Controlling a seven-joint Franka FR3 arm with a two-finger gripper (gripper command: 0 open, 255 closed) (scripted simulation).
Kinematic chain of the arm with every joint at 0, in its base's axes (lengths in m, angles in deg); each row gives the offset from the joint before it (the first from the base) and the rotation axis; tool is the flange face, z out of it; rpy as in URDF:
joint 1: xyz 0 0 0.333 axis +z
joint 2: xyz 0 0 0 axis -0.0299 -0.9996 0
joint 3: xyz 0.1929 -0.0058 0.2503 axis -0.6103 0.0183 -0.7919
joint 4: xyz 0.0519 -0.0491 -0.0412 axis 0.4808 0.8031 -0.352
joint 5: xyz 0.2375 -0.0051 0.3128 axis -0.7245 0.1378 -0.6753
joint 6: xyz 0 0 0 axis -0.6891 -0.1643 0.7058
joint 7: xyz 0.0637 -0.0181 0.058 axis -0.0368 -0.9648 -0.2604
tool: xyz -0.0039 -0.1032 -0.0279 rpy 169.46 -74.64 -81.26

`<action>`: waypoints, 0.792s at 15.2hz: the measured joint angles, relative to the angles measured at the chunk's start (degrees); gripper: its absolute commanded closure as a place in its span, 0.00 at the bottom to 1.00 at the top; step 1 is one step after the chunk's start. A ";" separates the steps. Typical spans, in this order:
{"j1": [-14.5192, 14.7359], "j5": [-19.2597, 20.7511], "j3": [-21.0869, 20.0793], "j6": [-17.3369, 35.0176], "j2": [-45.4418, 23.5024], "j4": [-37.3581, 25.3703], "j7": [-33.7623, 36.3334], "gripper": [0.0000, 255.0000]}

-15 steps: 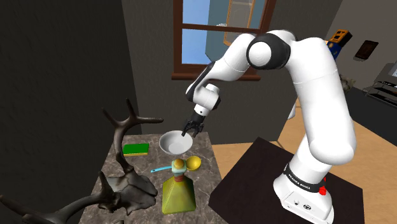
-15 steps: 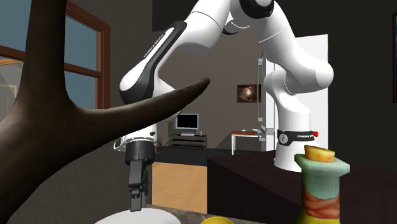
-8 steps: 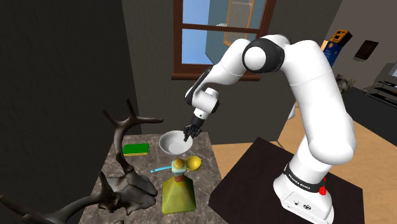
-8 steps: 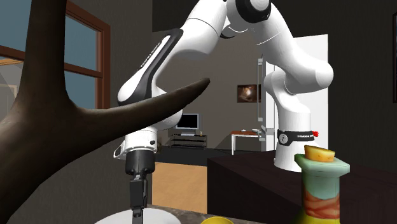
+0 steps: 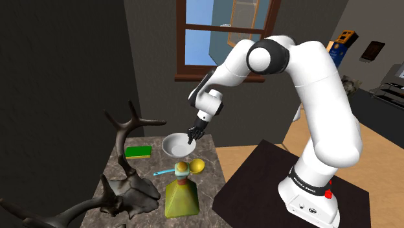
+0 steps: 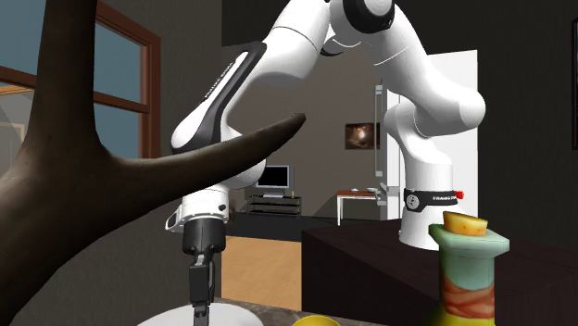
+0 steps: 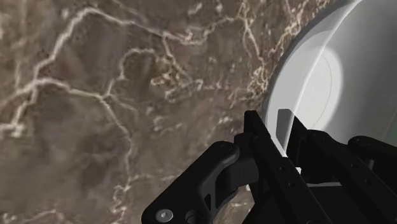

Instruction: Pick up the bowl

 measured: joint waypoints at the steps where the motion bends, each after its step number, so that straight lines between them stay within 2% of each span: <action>1: 0.04 0.18 0.11 -0.14 0.31 0.16 0.18 1.00; 12: 1.53 4.50 2.35 -3.06 8.03 3.61 5.17 1.00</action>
